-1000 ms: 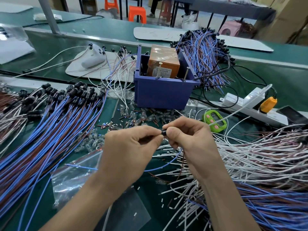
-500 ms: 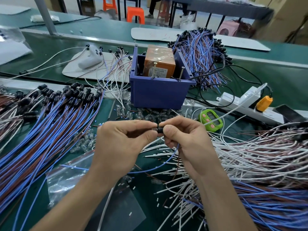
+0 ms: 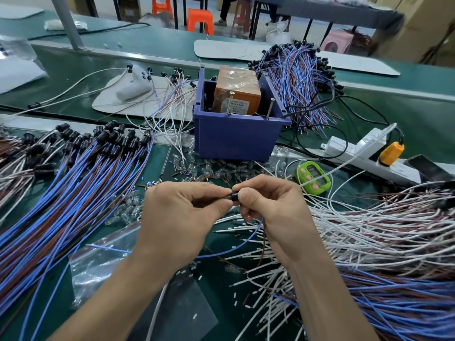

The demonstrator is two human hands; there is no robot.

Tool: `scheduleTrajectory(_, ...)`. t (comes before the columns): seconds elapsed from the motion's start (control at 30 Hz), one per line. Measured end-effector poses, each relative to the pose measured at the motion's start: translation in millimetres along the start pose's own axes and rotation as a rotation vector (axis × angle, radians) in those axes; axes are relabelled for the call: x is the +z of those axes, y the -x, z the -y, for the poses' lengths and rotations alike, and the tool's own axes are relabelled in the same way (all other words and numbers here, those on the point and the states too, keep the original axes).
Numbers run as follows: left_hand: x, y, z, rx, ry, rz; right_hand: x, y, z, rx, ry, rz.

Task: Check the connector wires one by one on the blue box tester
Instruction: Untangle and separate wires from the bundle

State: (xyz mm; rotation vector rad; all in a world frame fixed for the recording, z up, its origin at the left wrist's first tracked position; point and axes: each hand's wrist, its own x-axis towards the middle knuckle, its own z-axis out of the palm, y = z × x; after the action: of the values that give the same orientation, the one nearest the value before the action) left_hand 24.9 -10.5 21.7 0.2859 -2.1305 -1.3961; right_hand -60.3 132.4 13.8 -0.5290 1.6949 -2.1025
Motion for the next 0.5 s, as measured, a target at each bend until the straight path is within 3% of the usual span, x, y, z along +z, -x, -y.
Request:
scheduleTrajectory(0.37, -3.6, -6.0, 1.1, -0.062, 0.102, 0.035, 5.5, 0.3, 3.0, 0.025, -0.045, -0.054)
scheduleTrajectory(0.5, -0.9, 0.9, -1.9, 0.039, -0.055, -0.030, 6.5, 0.9, 3.9, 0.036, -0.048, -0.071)
